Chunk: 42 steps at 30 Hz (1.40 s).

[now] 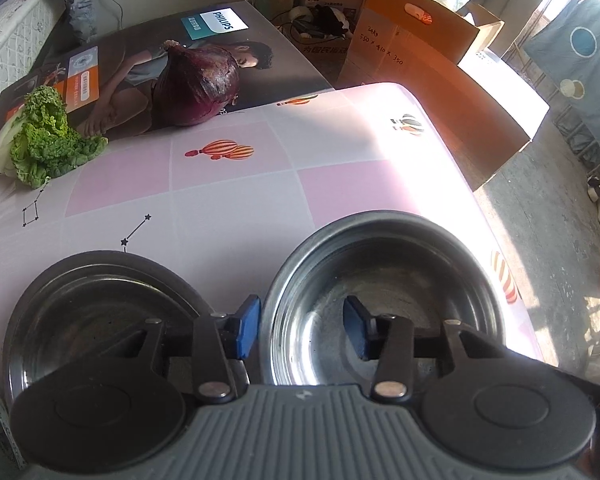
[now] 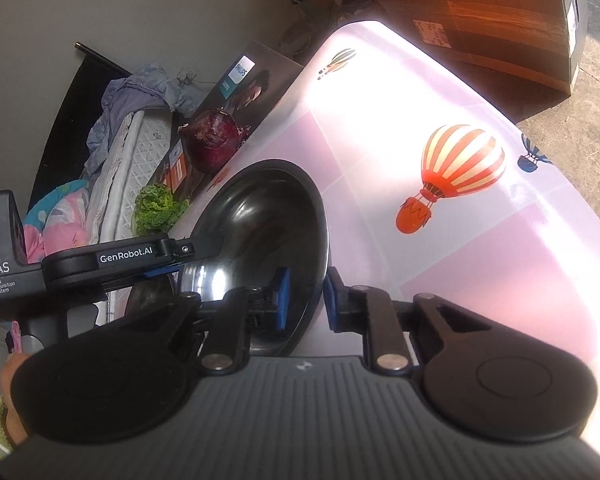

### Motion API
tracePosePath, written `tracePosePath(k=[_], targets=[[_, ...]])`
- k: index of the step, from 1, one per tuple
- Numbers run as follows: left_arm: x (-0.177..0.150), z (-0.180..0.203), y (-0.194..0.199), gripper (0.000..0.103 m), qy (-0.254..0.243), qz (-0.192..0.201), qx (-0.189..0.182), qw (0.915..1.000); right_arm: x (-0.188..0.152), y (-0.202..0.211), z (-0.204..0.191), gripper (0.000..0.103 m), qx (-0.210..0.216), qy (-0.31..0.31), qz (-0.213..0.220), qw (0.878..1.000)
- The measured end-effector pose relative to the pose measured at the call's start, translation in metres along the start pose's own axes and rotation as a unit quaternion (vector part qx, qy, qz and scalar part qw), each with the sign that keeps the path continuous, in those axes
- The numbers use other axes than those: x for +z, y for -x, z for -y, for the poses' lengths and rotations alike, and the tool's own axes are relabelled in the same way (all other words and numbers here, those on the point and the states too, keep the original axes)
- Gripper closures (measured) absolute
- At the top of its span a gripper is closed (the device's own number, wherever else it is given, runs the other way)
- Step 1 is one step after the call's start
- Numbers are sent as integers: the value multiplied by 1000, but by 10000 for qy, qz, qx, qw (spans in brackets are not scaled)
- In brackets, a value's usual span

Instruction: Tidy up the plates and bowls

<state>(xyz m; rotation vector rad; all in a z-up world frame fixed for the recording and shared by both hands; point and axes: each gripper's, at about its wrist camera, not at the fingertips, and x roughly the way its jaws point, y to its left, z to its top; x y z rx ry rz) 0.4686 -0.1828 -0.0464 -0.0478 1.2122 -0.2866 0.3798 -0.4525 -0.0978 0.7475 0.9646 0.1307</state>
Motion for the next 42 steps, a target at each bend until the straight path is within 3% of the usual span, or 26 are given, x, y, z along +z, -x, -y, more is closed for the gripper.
tracePosePath(k=[5,15,21,42], targets=[[-23,7,9,61,-211,-286,-288,9990,1,10,22,86,37,-240,17,9997],[-51,35,13,83,-1008,-216,525,9933,-12,15,22,87,-206,-62,-107,9997],[-57,37,13,84,-1026,-111,611,9928,-19,14,22,90,-379,60,-147,9992],[-67,46,37,84,-961,138,336,9947,-16,47,17,92,-433,148,98,9989]])
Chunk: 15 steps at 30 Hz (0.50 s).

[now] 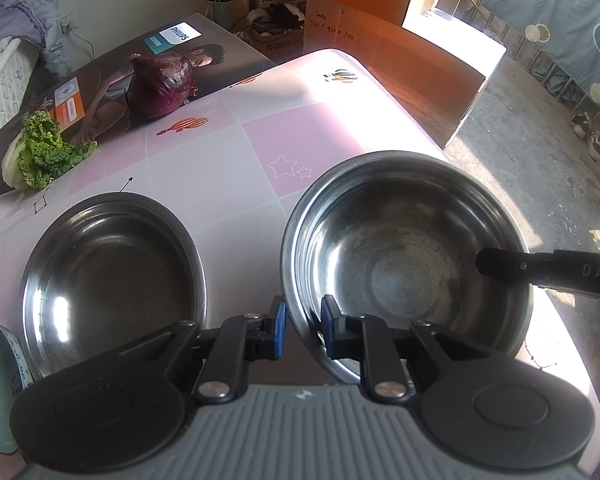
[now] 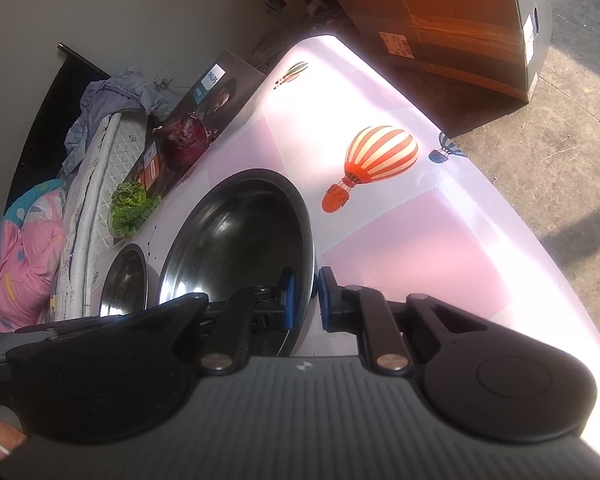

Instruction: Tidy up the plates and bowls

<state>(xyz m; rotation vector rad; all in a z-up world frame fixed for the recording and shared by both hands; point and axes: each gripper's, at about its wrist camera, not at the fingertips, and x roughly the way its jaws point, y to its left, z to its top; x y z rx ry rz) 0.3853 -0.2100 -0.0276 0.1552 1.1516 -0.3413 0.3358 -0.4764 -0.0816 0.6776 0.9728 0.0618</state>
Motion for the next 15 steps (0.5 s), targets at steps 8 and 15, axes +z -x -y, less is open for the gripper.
tracePosePath(k=[8,15], targets=[[-6,-8,27,84,31,180,-18,9998,-3,21,-21,92,40,131,105,9999],[-15,-34,56,84,173,367,22,9992,-8,32,-56,92,125,341,132,9993]])
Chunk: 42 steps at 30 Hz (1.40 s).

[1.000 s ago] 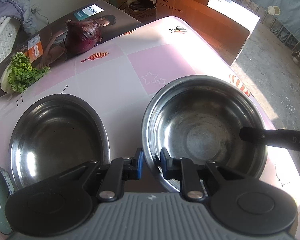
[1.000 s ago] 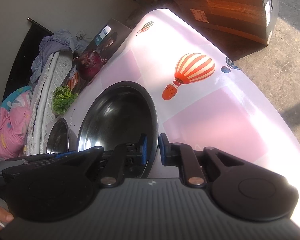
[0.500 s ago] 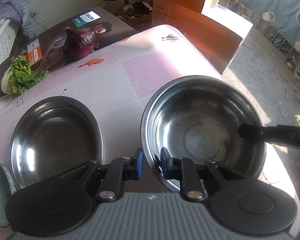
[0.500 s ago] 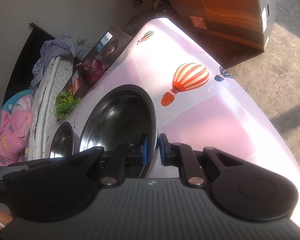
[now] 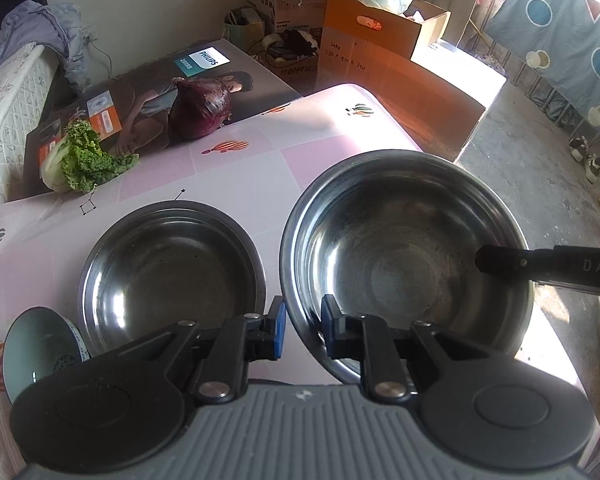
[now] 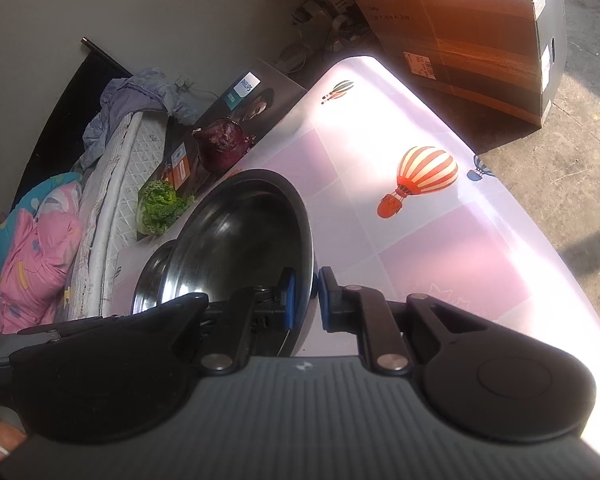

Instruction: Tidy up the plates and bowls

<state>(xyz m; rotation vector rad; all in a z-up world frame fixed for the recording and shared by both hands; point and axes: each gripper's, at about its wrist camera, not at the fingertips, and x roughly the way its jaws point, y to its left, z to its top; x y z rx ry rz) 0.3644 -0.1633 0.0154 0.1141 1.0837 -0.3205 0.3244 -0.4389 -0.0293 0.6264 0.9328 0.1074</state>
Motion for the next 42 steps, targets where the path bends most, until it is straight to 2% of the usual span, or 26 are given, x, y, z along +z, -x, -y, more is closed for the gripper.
tracePosePath(k=[4,9,18,23,32,36,39,42], targets=[[-4,-30,13,84,173,103,81,9998,0,-6,-28,92,88,123,-35,9999],[-9,-76,18,83,415,139,300,9986,-2,-35,-73,92,253,297,-199,9990],[-14,-142,-13,83,885,-102,543,9945,-9,-108,-124,92,245,481,-576,9969],[-15,-155,-29,82,987,-154,555,9934,-12,-137,-133,91,94,598,-662,9960],[-14,-154,-22,81,828,-68,654,9944,-11,-150,-138,86,62,725,-671,9951],[-16,-153,-14,66,815,-4,619,9947,-13,-152,-142,80,72,768,-691,9946],[-17,-149,-8,61,706,108,637,9954,-14,-150,-145,72,85,822,-693,9942],[-17,-148,-1,56,686,186,609,9956,-15,-146,-148,67,67,865,-664,9940]])
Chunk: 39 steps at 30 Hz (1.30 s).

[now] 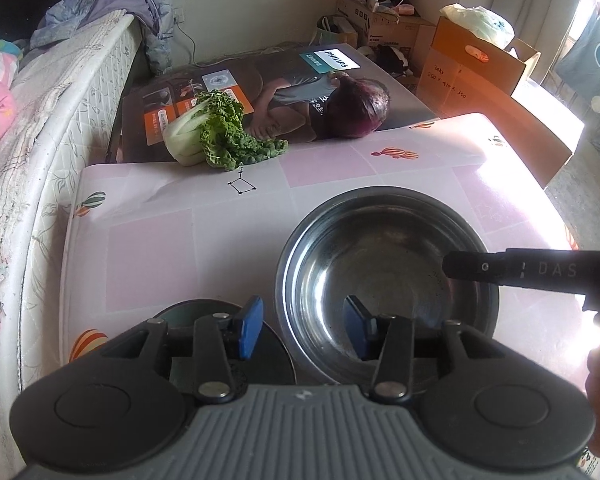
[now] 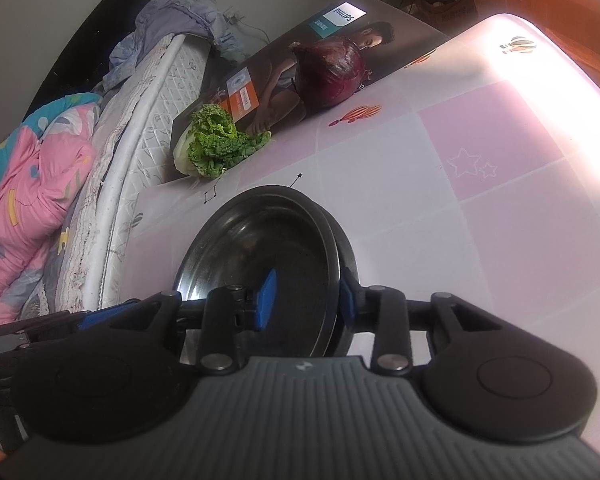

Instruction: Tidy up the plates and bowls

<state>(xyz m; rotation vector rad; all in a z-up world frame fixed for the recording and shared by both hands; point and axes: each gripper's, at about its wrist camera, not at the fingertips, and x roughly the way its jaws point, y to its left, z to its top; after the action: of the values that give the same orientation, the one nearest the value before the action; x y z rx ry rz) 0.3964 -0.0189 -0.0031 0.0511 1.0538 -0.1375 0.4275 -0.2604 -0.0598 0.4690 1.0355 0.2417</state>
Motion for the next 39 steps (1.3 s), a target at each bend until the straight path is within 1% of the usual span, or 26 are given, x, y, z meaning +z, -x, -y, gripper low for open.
tracePosePath(k=[2,3,5,7,11,14,16,17,18,20,22,23,24,25,26,27,28,31,34,36,38,39], targets=[[-1,-1,6,55,14,39,-46,10000,-1,2,-1,61,51,4,4,10000],[-2,-1,9,52,17,66,-67,10000,-1,4,-1,60,33,16,18,10000],[-3,-1,15,48,8,115,-82,9999,-1,7,-4,53,-55,106,51,9999],[-6,-3,21,44,-6,157,-88,9998,-1,10,-4,49,-108,179,79,9997],[-14,-5,33,42,-32,208,-65,9998,-1,20,-4,47,-116,199,151,9996],[-21,-8,44,37,-25,319,-79,9995,-3,32,-6,44,-121,288,208,9993],[-28,-9,55,28,-37,453,-94,9989,-7,43,-9,39,-106,412,238,9988],[-31,-9,59,26,-29,507,-93,9987,-10,50,-10,33,-120,492,264,9984],[-36,-10,64,24,-15,560,-89,9984,-13,57,-14,31,-157,595,301,9976],[-44,-11,74,21,2,647,-133,9978,-21,72,-20,22,-277,839,399,9953],[-54,-12,85,14,0,739,-201,9971,-29,88,-26,18,-430,1103,496,9917],[-58,-13,89,13,9,777,-213,9967,-34,96,-28,14,-513,1219,540,9897],[-64,-15,94,11,38,844,-235,9961,-37,102,-31,12,-588,1310,582,9879],[-69,-17,98,8,45,878,-258,9958,-41,109,-33,11,-701,1435,629,9852],[-73,-20,101,7,65,903,-278,9955,-45,114,-36,9,-818,1550,653,9824],[-77,-23,104,4,112,937,-291,9951,-48,118,-38,1,-912,1638,664,9800],[-81,-26,107,1,155,959,-287,9949,-54,125,-43,1,-1064,1790,725,9754],[-92,-35,113,0,213,992,-254,9945,-67,137,-54,1,-1506,2215,938,9589],[-99,-43,117,0,171,999,-202,9946,-81,148,-69,1,-2035,2655,1152,9353],[-103,-48,119,0,145,1017,-143,9946,-88,154,-76,1,-2168,2862,1265,9247],[-106,-52,121,0,136,1053,-67,9943,-93,161,-84,1,-2130,3024,1349,9193],[-107,-55,122,0,120,1063,-6,9943,-95,164,-86,1,-2047,3054,1365,9199]])
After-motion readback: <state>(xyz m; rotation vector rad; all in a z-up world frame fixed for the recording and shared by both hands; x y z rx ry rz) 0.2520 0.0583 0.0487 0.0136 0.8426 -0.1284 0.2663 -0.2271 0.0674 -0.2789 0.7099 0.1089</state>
